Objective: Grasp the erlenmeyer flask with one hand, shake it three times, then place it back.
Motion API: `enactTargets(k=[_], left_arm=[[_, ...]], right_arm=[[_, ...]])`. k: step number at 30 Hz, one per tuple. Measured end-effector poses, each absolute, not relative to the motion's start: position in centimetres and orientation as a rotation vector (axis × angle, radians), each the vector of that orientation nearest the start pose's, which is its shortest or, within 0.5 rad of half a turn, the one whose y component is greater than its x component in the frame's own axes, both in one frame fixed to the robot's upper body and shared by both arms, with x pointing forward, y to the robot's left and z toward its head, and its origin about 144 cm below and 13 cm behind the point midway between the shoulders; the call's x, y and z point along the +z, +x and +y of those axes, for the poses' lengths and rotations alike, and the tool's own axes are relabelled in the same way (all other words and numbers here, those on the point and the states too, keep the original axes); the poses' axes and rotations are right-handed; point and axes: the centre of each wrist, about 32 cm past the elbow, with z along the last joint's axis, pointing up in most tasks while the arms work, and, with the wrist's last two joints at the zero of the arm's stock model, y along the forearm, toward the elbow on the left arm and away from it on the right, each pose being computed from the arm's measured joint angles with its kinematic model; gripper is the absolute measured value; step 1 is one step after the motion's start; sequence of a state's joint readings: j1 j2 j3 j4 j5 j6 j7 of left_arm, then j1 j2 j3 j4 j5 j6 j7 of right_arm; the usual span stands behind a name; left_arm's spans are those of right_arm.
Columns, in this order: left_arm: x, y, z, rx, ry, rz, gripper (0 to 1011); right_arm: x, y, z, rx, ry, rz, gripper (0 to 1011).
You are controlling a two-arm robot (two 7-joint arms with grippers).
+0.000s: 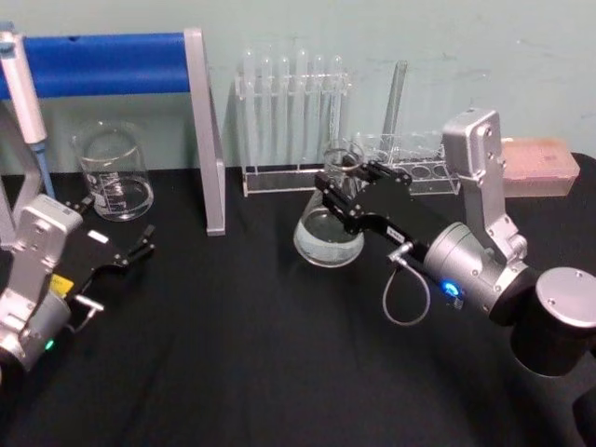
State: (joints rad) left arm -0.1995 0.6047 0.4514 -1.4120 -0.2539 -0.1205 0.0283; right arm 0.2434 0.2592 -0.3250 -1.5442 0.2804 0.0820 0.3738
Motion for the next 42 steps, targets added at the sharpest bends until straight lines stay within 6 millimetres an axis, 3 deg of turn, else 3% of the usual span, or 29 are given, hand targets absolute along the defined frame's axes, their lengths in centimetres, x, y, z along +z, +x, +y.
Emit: enactTargets(k=[14,42], left_arm=[[114.0,48.9,31.0,1.248,0.304,-0.285,1001],[114.0,48.9,31.0,1.248,0.304,-0.285,1001]], right_arm=[[120.0,51.6,-21.1,-0.865,-0.010,-0.049,449],[118.7,52.3,-24.2,-0.677,-0.074,-0.054,449]])
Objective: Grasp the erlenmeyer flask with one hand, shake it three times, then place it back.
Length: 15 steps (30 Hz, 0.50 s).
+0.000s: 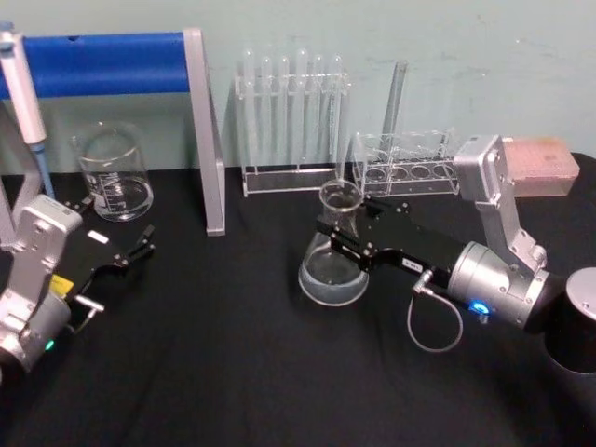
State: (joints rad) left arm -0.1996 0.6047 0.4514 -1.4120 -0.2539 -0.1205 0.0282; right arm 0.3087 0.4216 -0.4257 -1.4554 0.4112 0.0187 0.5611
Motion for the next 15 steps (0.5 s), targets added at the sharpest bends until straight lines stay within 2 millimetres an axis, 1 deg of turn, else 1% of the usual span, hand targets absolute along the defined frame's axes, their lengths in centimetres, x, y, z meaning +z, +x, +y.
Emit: enactTargets(k=[15], left_arm=[[114.0,48.9,31.0,1.248,0.305,-0.285,1001]], right_arm=[[117.4,52.4,-24.8,-0.618,-0.083,-0.034,449]])
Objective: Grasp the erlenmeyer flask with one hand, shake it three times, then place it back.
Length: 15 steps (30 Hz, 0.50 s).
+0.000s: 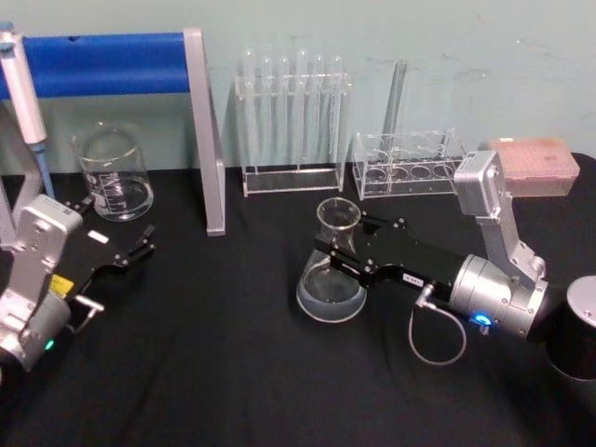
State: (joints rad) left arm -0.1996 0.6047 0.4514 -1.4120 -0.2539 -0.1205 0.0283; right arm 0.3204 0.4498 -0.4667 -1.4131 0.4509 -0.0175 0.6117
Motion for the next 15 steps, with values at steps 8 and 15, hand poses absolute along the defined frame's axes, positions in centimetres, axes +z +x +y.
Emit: enactTargets(k=[8,15], left_arm=[[113.98,48.86,30.97,1.248,0.305,-0.285,1001],[113.98,48.86,30.97,1.248,0.304,-0.285,1001]], right_arm=[[116.85,52.52,-24.83,-0.614,-0.091,-0.032,449],[116.49,52.67,-24.78,-0.611,-0.091,-0.035,449]])
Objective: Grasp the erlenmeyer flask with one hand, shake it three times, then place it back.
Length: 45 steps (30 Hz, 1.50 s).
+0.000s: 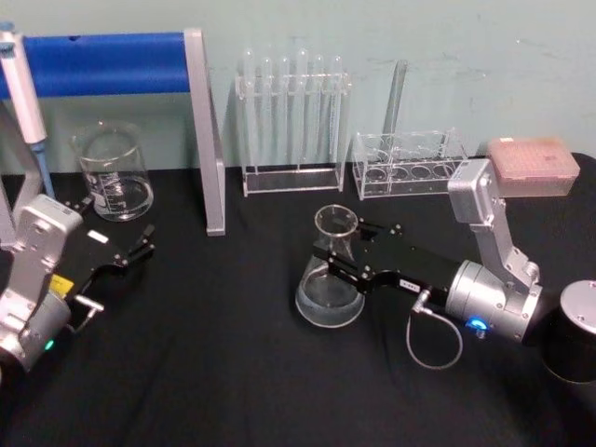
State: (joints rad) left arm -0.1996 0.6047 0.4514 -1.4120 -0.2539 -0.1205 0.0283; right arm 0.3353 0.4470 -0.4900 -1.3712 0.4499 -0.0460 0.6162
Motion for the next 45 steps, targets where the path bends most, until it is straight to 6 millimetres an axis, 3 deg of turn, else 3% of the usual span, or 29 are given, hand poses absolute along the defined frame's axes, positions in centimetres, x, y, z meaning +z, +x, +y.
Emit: enactTargets(k=[45], left_arm=[[113.98,48.86,30.97,1.248,0.304,-0.285,1001]], right_arm=[[115.46,53.27,-24.64,-0.596,-0.130,-0.017,449]])
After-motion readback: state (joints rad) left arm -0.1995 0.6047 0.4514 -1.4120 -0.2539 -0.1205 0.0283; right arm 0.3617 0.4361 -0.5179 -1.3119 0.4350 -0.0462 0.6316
